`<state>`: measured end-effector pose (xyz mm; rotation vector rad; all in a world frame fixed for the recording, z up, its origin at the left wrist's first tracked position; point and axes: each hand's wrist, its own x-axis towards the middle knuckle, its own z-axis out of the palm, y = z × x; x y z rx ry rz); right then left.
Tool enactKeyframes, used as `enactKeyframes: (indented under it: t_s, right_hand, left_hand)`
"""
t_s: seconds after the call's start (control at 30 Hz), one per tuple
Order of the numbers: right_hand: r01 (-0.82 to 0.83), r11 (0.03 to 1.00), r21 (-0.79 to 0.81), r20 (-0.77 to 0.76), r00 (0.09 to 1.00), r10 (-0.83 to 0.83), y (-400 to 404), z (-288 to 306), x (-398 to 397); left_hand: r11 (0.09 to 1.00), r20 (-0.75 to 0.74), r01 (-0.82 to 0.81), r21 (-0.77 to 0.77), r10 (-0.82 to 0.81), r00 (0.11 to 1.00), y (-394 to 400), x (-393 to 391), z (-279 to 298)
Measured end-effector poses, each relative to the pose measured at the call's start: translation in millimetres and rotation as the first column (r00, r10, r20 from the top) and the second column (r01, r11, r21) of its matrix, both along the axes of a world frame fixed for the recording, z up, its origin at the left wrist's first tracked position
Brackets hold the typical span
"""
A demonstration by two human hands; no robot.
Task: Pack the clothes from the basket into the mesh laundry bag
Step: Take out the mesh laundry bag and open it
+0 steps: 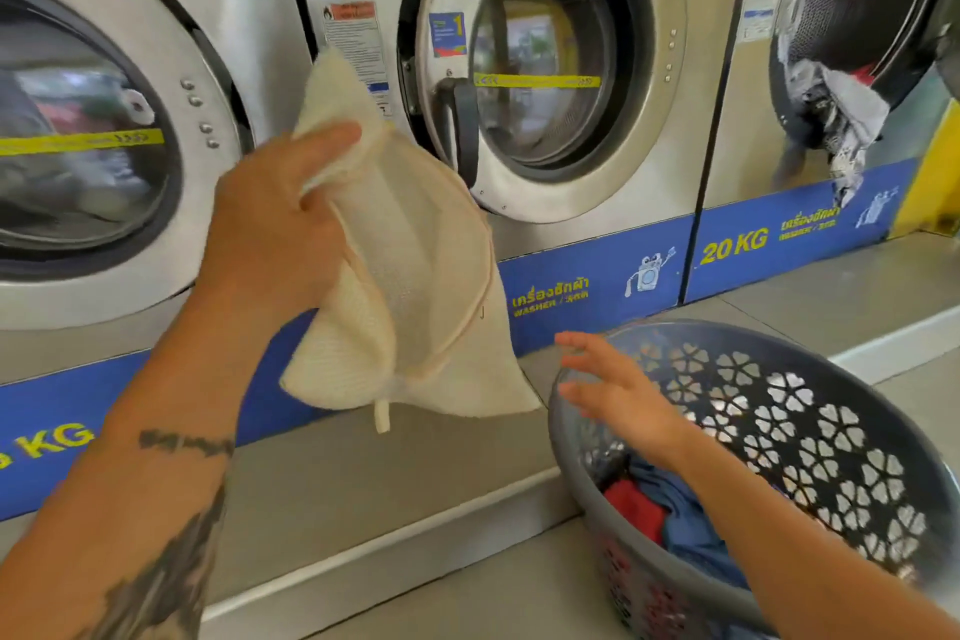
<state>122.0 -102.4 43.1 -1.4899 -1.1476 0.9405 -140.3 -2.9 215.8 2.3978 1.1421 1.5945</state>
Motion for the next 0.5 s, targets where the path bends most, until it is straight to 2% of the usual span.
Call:
enactKeyframes:
  t_s: [0.07,0.2,0.37,0.5]
  right_hand:
    - [-0.056,0.998,-0.019,0.014,0.998,0.056,7,-2,-9]
    - [-0.131,0.986,-0.099,0.175,0.974,0.146,14,-13,-27]
    - [-0.093,0.979,-0.182,0.424,0.891,0.163,7,-34,-19]
    - [-0.017,0.964,-0.265,0.544,0.823,0.164,5,-51,11]
  left_hand:
    - [0.998,-0.055,0.047,-0.03,-0.048,0.997,-6,10,-9]
    - [0.965,-0.127,0.1,-0.241,-0.134,0.983,-16,31,-69]
    - [0.858,-0.195,0.075,-0.509,-0.2,0.96,-21,44,-166]
    - [0.75,-0.235,0.023,-0.661,-0.236,0.943,-19,39,-223]
